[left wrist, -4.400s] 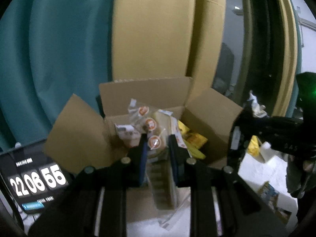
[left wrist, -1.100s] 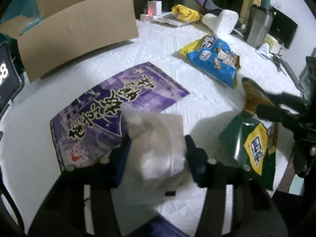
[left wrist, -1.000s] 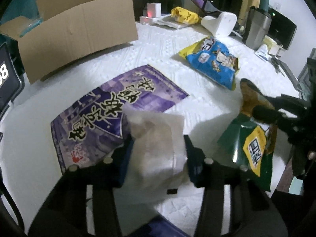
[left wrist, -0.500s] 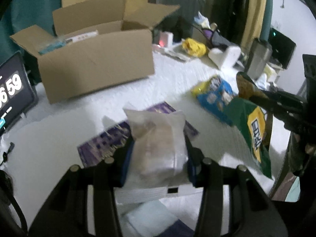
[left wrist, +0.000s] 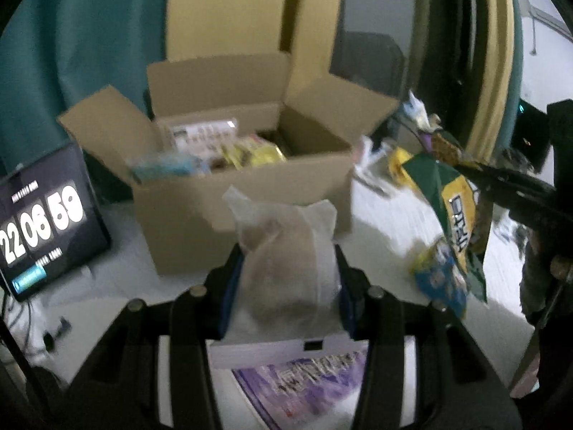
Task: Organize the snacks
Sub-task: 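Carry the clear pack to the box while the right tool carries the green-and-yellow bag, then open both tools over the box to release the two packets, then move both tools back to the purple bag on the table, then grasp the purple bag with the right tool and lift it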
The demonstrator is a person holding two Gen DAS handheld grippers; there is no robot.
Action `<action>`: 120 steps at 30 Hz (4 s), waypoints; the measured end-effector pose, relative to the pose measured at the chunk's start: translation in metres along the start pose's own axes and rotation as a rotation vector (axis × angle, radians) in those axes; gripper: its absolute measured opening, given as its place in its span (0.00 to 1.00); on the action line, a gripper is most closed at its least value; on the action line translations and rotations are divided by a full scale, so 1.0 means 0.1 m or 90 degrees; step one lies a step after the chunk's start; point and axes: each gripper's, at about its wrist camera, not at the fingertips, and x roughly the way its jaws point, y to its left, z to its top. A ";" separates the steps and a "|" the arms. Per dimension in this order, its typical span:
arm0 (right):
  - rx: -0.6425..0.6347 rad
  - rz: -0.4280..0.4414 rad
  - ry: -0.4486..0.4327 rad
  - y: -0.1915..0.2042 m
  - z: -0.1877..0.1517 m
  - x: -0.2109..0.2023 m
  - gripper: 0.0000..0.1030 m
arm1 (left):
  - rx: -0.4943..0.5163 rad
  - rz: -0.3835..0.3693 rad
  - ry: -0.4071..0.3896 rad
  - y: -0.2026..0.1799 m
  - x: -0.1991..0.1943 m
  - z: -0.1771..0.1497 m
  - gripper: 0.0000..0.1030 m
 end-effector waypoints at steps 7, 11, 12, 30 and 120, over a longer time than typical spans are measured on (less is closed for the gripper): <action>0.004 0.005 -0.032 0.04 0.55 0.47 0.33 | -0.019 0.026 -0.048 0.35 0.15 0.46 0.45; 0.012 0.009 -0.037 0.07 0.76 0.74 0.33 | -0.038 0.040 -0.062 0.58 0.30 0.68 0.45; 0.016 0.009 -0.038 0.07 0.81 0.82 0.34 | -0.040 0.043 -0.063 0.63 0.34 0.72 0.45; 0.136 -0.021 -0.013 -0.16 1.44 2.11 0.38 | -0.112 0.098 -0.044 1.39 1.11 1.30 0.49; 0.125 0.028 0.003 -0.33 -0.41 -0.08 0.15 | -0.037 0.016 0.098 -0.65 0.10 -0.58 0.86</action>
